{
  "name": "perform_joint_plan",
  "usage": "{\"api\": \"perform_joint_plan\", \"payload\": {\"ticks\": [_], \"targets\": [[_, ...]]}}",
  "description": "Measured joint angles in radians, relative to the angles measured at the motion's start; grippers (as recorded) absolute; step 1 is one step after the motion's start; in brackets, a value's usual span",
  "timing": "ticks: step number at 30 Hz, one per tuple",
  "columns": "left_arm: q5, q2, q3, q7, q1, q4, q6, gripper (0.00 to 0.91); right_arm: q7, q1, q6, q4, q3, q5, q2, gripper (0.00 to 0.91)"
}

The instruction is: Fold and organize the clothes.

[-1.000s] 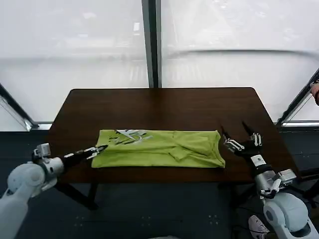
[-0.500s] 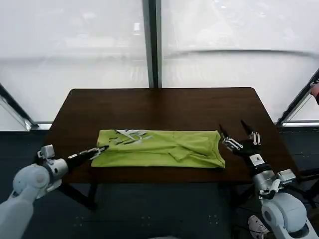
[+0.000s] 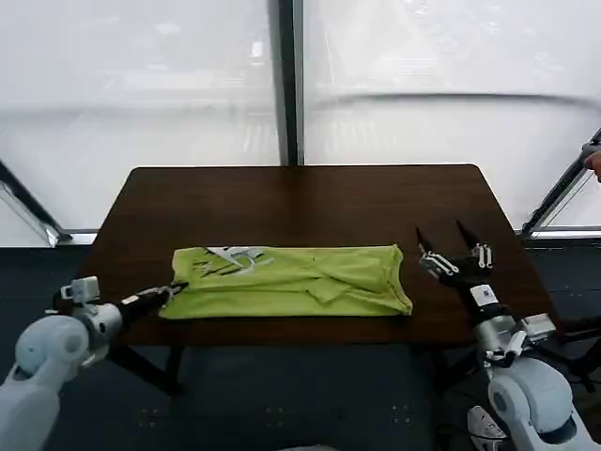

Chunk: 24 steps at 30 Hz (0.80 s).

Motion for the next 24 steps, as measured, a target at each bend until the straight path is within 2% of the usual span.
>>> {"api": "perform_joint_plan", "payload": {"ticks": [2,4,6,10,11,12,13,14,15,19,24], "targets": [[0.008,-0.007,-0.004,-0.009,0.004,-0.008,0.002,0.878,0.005,0.003,0.000,0.002,0.000,0.000,0.000,0.878],[0.017,-0.014,-0.010,-0.017,0.009,-0.016,0.003,0.829,0.014,0.008,-0.003,0.003,0.000,0.000,0.000,0.878],[0.042,-0.021,-0.020,-0.024,0.017,-0.029,0.004,0.819,0.023,0.015,-0.009,0.003,-0.004,0.000,0.002,0.878],[0.120,-0.021,-0.048,-0.043,0.037,-0.060,0.004,0.692,0.046,0.035,-0.022,-0.002,-0.020,-0.008,0.011,0.878],[0.144,-0.017,-0.059,-0.044,0.044,-0.071,0.004,0.351,0.054,0.042,-0.023,-0.007,-0.027,-0.013,0.015,0.878],[0.169,-0.012,-0.070,-0.044,0.050,-0.082,0.004,0.351,0.061,0.050,-0.024,-0.013,-0.033,-0.018,0.018,0.878],[0.200,-0.006,-0.084,-0.045,0.058,-0.095,0.004,0.137,0.067,0.059,-0.025,-0.019,-0.039,-0.024,0.021,0.878],[0.233,0.000,-0.098,-0.044,0.067,-0.105,0.004,0.098,0.073,0.067,-0.026,-0.024,-0.047,-0.027,0.023,0.878],[0.263,0.007,-0.116,-0.045,0.079,-0.115,0.004,0.010,0.077,0.077,-0.026,-0.030,-0.055,-0.028,0.025,0.878],[0.325,0.036,-0.198,-0.056,0.124,-0.151,0.002,0.000,0.083,0.111,-0.026,-0.051,-0.085,-0.030,0.030,0.878],[0.366,0.074,-0.329,-0.087,0.189,-0.182,-0.043,0.000,0.092,0.132,-0.028,-0.063,-0.108,-0.037,0.042,0.878]]}}
